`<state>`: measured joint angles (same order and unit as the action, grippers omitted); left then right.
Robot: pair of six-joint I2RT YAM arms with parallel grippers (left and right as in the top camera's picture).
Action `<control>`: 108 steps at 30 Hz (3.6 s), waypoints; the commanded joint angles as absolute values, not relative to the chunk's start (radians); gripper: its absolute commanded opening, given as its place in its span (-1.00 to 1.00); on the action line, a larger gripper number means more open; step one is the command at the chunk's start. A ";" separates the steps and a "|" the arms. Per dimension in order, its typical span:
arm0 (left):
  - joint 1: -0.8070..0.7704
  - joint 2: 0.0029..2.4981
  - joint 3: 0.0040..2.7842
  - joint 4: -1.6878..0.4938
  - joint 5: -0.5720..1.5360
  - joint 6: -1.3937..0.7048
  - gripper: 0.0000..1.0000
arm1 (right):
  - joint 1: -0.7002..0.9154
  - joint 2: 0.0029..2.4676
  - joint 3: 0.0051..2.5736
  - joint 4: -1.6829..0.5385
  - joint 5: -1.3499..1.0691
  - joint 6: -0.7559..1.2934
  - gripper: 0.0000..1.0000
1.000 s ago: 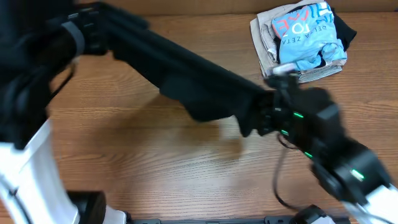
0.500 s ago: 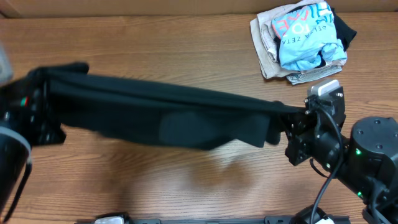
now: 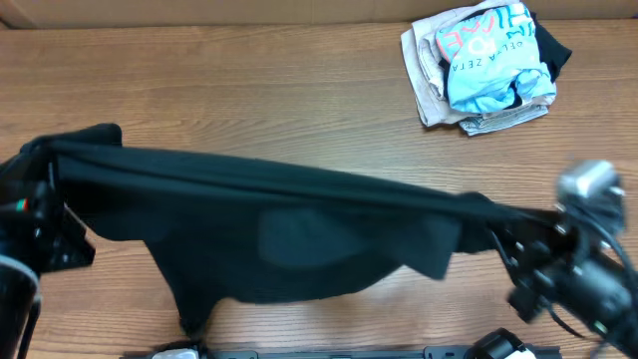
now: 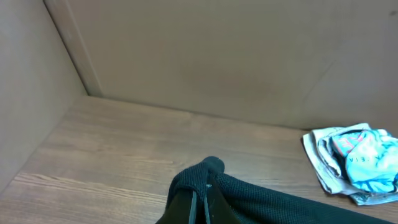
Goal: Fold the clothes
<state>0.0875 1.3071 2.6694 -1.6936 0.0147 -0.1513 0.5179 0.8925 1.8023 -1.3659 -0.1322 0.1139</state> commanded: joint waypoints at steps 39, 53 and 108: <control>0.113 1.765 2.546 -1.089 -0.069 -0.040 -0.88 | 0.410 1.526 1.795 -0.452 0.315 -0.081 -0.92; 0.113 2.148 2.510 -1.690 -0.030 -0.041 -0.92 | 0.400 1.793 1.779 -0.989 -0.084 0.051 -0.92; -0.137 2.123 1.867 -1.167 0.095 0.348 1.00 | 0.521 1.663 1.415 -1.105 -0.168 0.240 0.48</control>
<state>-0.1123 2.1128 1.8782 -1.1797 0.1364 0.2901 0.5236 1.6802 1.4124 -1.1107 -0.1757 0.2356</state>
